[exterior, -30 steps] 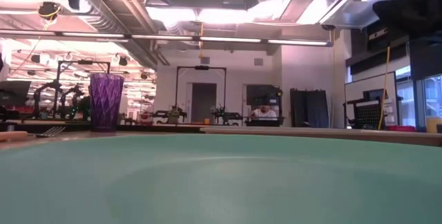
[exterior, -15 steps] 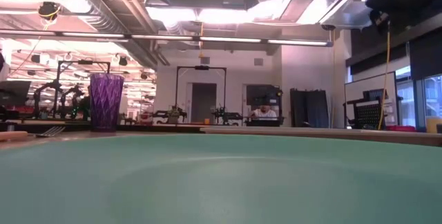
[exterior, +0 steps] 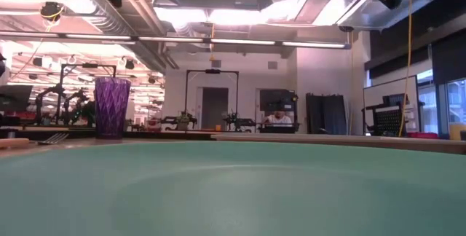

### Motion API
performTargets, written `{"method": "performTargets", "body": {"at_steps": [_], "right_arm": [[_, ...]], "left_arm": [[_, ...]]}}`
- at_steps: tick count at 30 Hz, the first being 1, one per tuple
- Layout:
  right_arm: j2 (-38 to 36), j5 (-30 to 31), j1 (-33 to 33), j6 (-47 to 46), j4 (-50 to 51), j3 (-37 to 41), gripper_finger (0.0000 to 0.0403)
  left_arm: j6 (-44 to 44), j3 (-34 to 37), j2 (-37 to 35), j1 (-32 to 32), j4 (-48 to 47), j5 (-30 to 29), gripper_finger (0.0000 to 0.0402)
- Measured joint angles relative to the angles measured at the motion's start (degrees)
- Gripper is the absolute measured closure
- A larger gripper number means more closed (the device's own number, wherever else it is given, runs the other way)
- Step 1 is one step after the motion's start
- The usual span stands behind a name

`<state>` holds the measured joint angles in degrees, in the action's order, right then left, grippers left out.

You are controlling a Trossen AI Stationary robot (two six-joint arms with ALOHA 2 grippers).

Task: Pick and place plate/cup/fork/spoon on tray
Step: Put the purple cup on the top left of the gray tray

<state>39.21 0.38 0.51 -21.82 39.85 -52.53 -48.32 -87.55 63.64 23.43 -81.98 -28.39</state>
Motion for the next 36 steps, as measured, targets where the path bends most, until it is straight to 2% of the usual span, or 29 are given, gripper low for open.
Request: {"method": "performTargets", "body": {"at_steps": [9, 15, 20, 27, 33, 36], "right_arm": [[0.5, 0.07, -1.83, 2.67, 0.26, -1.8, 0.039], [0.5, 0.08, -3.01, 2.75, 0.34, -1.8, 0.039], [0.5, 0.09, -3.61, 2.77, 0.33, -1.8, 0.039], [0.5, 0.09, -3.73, 2.78, 0.31, -1.8, 0.039], [0.5, 0.07, -3.73, 2.64, 0.29, -1.8, 0.039], [0.5, 0.06, -3.73, 2.62, 0.29, -1.8, 0.039]], "left_arm": [[1.69, -0.02, 0.15, 2.17, 5.32, 2.09, 0.0401], [2.36, -0.02, 0.13, 2.17, 4.06, 2.08, 0.04], [2.25, -0.01, 1.27, 2.62, 1.39, 2.95, 0.0378], [2.21, 0.0, 6.12, 8.5, -1.9, 6.47, 0.0341], [2.72, 0.02, 11.99, 16.26, -1.98, 10.78, 0.0338], [6.77, 0.02, 15.34, 19.32, -1.97, 12.89, 0.0339]]}}
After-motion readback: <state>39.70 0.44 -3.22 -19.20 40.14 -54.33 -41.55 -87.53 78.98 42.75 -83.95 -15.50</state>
